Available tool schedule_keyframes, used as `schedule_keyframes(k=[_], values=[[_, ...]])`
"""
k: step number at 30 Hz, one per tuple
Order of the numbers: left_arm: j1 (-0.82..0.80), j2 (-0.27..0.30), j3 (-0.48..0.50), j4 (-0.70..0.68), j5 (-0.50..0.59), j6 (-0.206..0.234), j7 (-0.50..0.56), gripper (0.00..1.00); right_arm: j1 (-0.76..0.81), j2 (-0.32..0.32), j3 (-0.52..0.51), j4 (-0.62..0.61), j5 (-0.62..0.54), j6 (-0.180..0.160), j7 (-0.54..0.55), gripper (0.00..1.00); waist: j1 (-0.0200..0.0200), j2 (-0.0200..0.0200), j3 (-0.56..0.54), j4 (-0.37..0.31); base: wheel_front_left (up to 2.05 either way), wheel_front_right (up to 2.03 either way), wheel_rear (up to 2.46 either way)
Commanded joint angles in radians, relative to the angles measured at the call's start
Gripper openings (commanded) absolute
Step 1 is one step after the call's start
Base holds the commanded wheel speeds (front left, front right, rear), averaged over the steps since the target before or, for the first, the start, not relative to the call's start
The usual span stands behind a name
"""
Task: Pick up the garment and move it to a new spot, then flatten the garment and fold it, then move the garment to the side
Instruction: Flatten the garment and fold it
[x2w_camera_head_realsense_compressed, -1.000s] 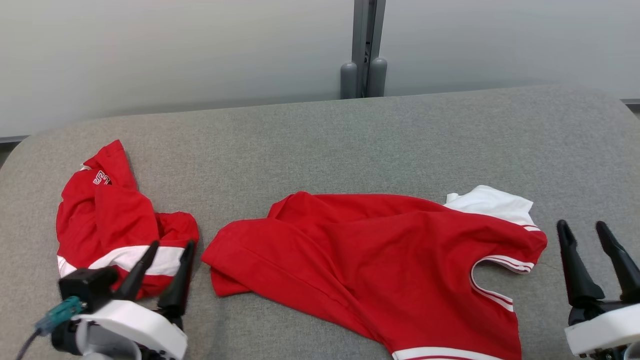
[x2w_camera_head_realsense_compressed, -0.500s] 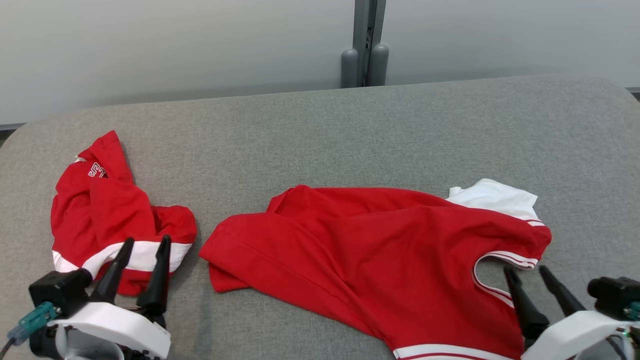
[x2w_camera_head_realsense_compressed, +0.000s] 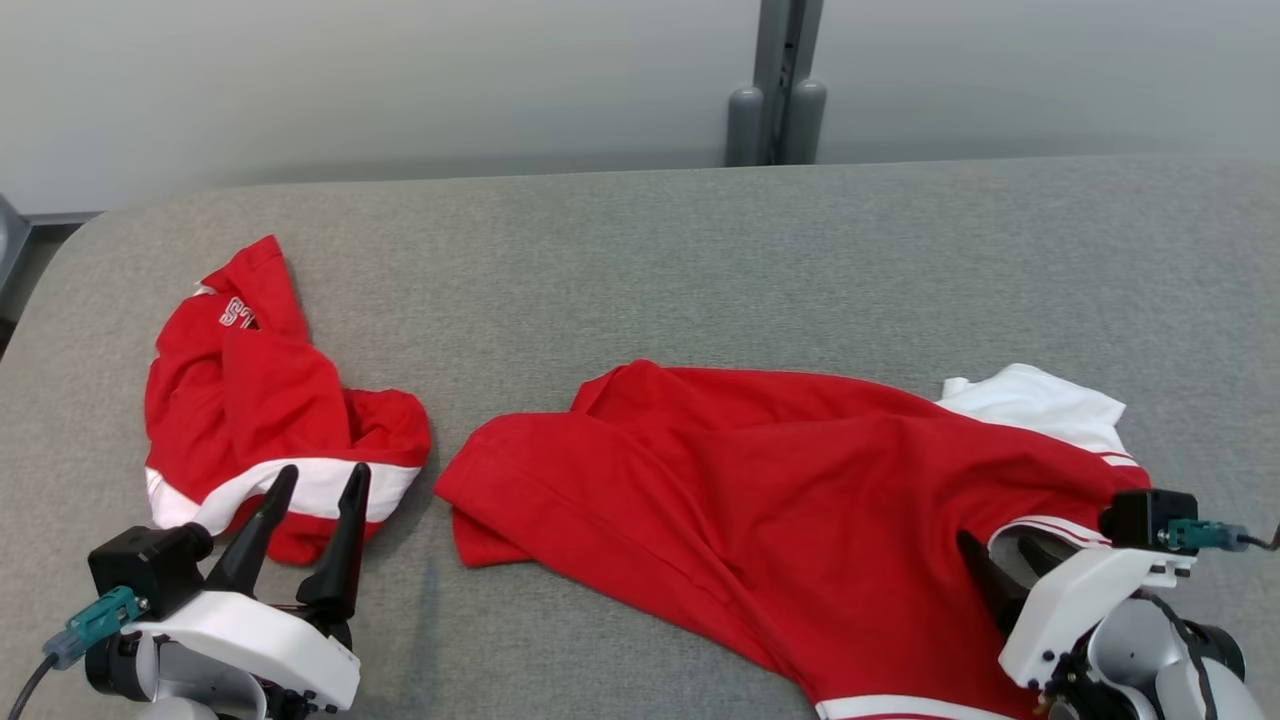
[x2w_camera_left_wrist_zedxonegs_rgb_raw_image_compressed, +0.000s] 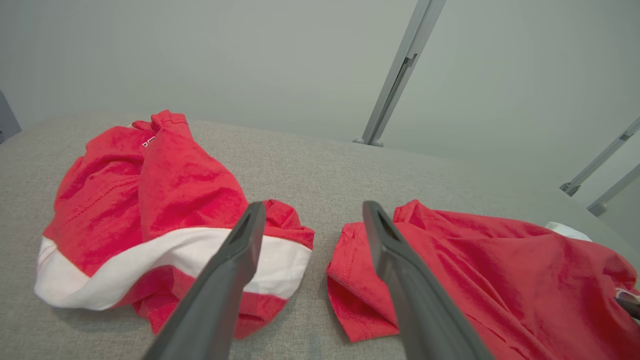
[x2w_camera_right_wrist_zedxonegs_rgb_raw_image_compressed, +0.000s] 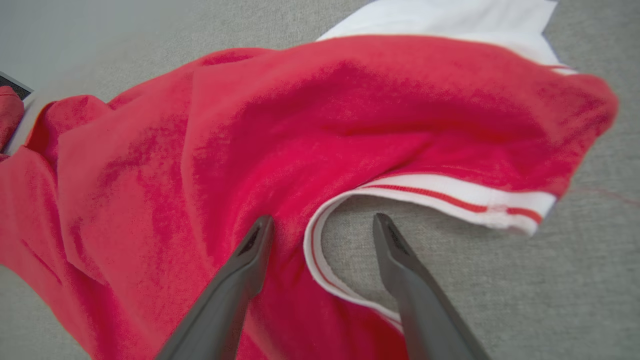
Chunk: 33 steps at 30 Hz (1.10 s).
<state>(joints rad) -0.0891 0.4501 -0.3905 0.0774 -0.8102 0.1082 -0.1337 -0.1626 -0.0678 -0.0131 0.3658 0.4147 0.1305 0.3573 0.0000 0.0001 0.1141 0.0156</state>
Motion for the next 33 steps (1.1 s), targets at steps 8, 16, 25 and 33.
schedule_keyframes(k=[8, 16, 25, 33], values=[[-0.028, -0.007, -0.006, 0.028, -0.003, -0.017, -0.008, 1.0, -0.107, 0.009, -0.05, 0.13, -0.023, 0.001, -0.048, 0.0, 0.0, -0.0001, 0.016, 0.07, 0.0, 0.0, 0.0], [-0.042, -0.009, -0.014, 0.035, -0.005, -0.025, -0.012, 1.0, -0.213, 0.003, -0.072, 0.169, -0.073, 0.001, -0.166, 0.0, 0.0, -0.0001, 0.031, 0.101, 0.0, 0.0, 0.0], [-0.087, -0.006, -0.029, 0.024, 0.009, -0.048, -0.003, 1.0, -0.453, -0.055, -0.065, 0.329, -0.092, 0.001, -0.158, 0.0, 0.0, -0.0001, 0.106, 0.142, 0.0, 0.0, 0.0], [-0.134, -0.028, -0.055, 0.044, 0.016, -0.074, -0.005, 1.0, -0.628, -0.122, -0.092, 0.523, -0.143, 0.0, -0.221, 0.0, 0.0, -0.0001, 0.138, 0.195, 0.0, 0.0, 0.0]])
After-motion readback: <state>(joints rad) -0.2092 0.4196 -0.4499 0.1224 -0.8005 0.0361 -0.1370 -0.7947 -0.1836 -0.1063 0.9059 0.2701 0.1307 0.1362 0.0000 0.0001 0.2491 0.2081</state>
